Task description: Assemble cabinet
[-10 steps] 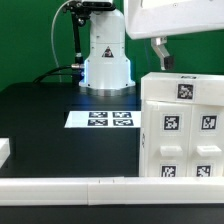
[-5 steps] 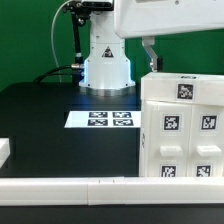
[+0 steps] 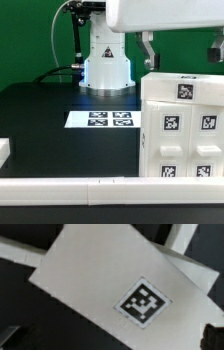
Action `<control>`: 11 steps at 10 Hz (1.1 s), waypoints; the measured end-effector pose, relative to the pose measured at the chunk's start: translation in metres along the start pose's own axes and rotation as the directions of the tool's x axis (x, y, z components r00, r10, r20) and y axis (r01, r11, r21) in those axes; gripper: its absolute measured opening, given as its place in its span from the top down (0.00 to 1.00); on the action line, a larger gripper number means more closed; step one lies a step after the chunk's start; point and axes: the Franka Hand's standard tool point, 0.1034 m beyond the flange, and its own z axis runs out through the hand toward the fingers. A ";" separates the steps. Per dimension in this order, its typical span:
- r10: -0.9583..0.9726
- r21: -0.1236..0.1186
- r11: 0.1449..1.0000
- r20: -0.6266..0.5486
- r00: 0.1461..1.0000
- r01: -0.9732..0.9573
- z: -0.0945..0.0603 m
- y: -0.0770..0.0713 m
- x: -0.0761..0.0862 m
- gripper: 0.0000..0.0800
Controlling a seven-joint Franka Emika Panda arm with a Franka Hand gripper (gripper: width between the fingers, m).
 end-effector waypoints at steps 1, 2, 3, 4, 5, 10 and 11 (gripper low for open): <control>-0.159 -0.028 0.987 0.025 0.987 0.160 0.001 -0.005 0.001 0.00; -0.279 -0.027 0.959 0.042 0.959 0.281 0.003 -0.009 0.000 0.00; -0.365 -0.023 0.930 0.068 0.929 0.367 0.005 -0.012 -0.002 0.00; -0.437 -0.021 0.898 0.084 0.895 0.440 0.009 -0.015 -0.003 0.00; -0.429 -0.018 0.902 0.088 0.899 0.432 0.013 -0.014 -0.005 0.00; -0.357 -0.030 0.932 0.094 0.929 0.362 0.030 -0.013 -0.004 0.16; -0.356 -0.031 0.932 0.094 0.930 0.360 0.030 -0.013 -0.004 0.32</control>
Offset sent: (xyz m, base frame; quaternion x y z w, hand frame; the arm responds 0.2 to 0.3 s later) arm -0.0090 0.0177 -0.0116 0.0147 -0.0477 -0.2561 0.9654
